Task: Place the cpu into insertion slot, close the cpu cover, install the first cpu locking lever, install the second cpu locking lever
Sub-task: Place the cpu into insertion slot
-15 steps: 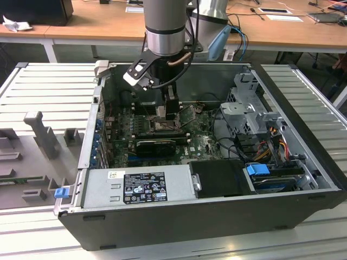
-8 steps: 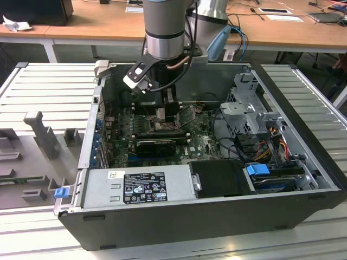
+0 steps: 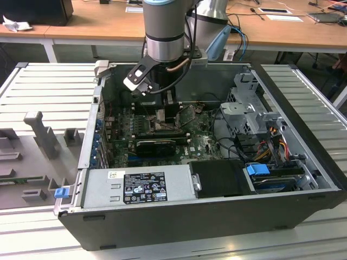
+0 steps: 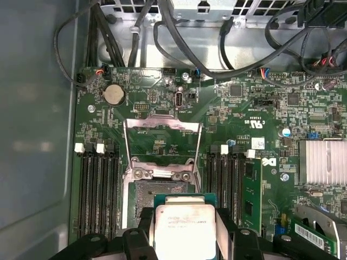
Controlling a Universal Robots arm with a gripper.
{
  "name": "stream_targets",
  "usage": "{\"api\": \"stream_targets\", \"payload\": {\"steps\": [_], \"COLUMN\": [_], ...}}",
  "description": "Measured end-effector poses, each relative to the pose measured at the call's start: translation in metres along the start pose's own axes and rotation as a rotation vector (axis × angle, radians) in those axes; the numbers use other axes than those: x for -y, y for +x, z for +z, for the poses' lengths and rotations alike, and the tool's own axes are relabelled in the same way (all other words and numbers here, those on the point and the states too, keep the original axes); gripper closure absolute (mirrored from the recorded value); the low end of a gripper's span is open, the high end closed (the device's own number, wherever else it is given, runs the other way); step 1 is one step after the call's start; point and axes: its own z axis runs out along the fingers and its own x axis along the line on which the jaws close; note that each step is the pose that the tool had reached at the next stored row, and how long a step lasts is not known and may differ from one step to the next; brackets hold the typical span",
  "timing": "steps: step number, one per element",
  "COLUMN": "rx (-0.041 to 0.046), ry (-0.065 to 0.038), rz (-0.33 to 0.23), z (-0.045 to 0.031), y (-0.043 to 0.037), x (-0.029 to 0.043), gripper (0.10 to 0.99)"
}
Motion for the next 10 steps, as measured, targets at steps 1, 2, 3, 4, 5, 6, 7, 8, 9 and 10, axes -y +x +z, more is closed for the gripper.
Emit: {"api": "stream_targets", "payload": {"steps": [1,2,3,4,5,6,7,8,9,10], "rx": [0.0001,0.0,-0.0001,0.0,0.0001,-0.0001,-0.0001,-0.0003,-0.0001,-0.0002], "ry": [0.0,0.0,0.0,0.0,0.0,0.0,0.0,0.0,0.0,0.0], "rz": [0.0,0.0,0.0,0.0,0.0,0.0,0.0,0.0,0.0,0.0], "z": [0.0003,0.0006,0.001,0.0014,0.0015,0.0018,0.0022,0.0027,0.0031,0.004], "y": [0.0,0.0,0.0,0.0,0.0,0.0,0.0,0.0,0.0002,0.0005], "x": [0.0,0.0,0.0001,0.0001,0.0001,0.0001,0.0002,0.0002,0.0002,0.0003], "gripper": [0.549,0.549,0.549,0.549,0.549,0.549,0.549,0.549,0.549,0.549]}}
